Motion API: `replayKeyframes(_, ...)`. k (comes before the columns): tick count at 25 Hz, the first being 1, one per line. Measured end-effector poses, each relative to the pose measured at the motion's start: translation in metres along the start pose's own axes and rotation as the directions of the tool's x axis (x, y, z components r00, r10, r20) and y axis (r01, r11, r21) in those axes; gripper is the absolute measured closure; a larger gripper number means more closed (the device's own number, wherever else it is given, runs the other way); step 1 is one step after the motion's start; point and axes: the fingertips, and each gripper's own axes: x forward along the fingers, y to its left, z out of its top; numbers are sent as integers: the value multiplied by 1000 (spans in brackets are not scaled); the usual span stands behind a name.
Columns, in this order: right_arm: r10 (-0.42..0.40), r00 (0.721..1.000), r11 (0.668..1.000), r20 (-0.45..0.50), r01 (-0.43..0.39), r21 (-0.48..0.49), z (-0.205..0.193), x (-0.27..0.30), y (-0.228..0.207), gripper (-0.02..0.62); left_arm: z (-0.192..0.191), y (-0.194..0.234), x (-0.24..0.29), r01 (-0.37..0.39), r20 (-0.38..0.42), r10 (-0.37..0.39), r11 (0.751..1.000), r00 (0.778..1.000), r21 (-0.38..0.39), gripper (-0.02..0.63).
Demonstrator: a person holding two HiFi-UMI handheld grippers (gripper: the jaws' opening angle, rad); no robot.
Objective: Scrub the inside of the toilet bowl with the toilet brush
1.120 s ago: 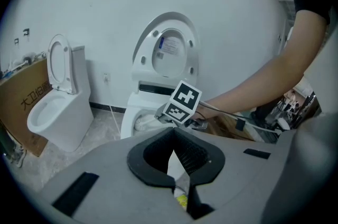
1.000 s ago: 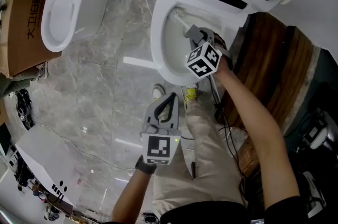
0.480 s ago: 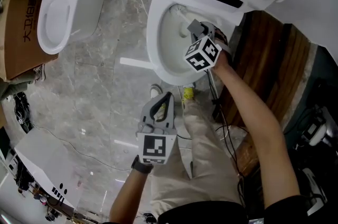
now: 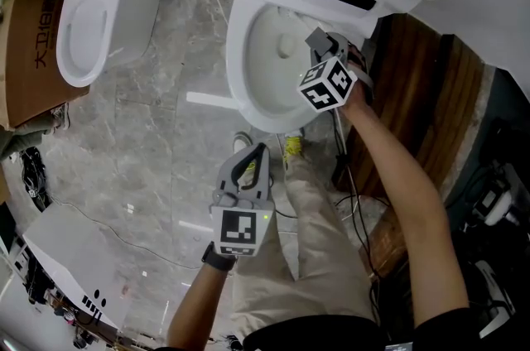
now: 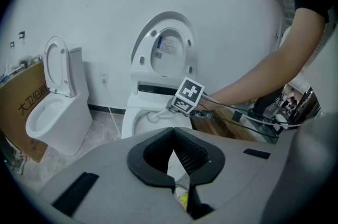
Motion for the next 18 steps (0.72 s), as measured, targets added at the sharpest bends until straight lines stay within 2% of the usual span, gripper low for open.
replayKeyframes(10, -59, 997, 997, -54, 56, -50, -30, -11, -11, 430, 3, -10, 8, 28, -3, -28, 999, 1000, 26, 588)
replayKeyframes(13, -77, 994, 997, -80, 74, -36, -44, -17, -14, 430, 3, -11, 8, 33, 1, -33, 999, 999, 25, 588)
replayKeyframes(18, -84, 989, 996, -124, 83, -12, -63, -26, -15, 430, 1, -1, 8, 22, 6, -21, 998, 1000, -56, 588)
